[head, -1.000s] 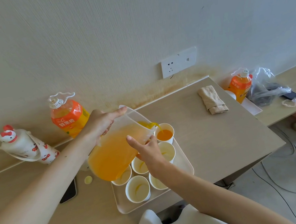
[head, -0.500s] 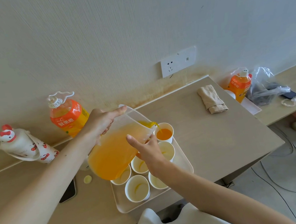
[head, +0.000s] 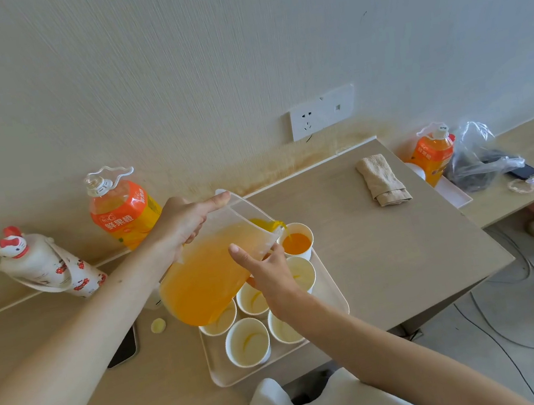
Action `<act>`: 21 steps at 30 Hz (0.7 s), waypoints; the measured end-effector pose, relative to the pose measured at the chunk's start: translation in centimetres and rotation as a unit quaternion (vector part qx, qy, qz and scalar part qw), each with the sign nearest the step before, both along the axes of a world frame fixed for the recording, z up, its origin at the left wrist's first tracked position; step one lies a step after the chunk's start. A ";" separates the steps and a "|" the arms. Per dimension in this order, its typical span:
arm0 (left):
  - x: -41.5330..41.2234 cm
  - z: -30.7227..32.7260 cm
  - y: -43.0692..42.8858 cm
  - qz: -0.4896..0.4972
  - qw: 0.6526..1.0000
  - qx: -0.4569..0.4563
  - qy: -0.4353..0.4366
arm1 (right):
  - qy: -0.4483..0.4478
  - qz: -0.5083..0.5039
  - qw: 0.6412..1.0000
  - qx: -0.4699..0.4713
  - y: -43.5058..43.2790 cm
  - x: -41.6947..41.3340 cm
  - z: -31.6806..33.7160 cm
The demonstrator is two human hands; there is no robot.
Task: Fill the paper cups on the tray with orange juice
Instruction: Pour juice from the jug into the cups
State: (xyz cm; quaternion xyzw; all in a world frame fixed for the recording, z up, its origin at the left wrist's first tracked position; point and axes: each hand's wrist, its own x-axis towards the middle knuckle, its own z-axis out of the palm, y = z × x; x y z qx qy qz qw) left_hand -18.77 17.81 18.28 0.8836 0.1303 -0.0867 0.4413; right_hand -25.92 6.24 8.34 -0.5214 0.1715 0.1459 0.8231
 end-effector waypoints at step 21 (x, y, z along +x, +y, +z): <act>-0.2 0.0 -0.2 0.001 1.000 -0.011 -0.002 | 0.009 -0.001 1.000 0.001 0.0 -0.1 -0.3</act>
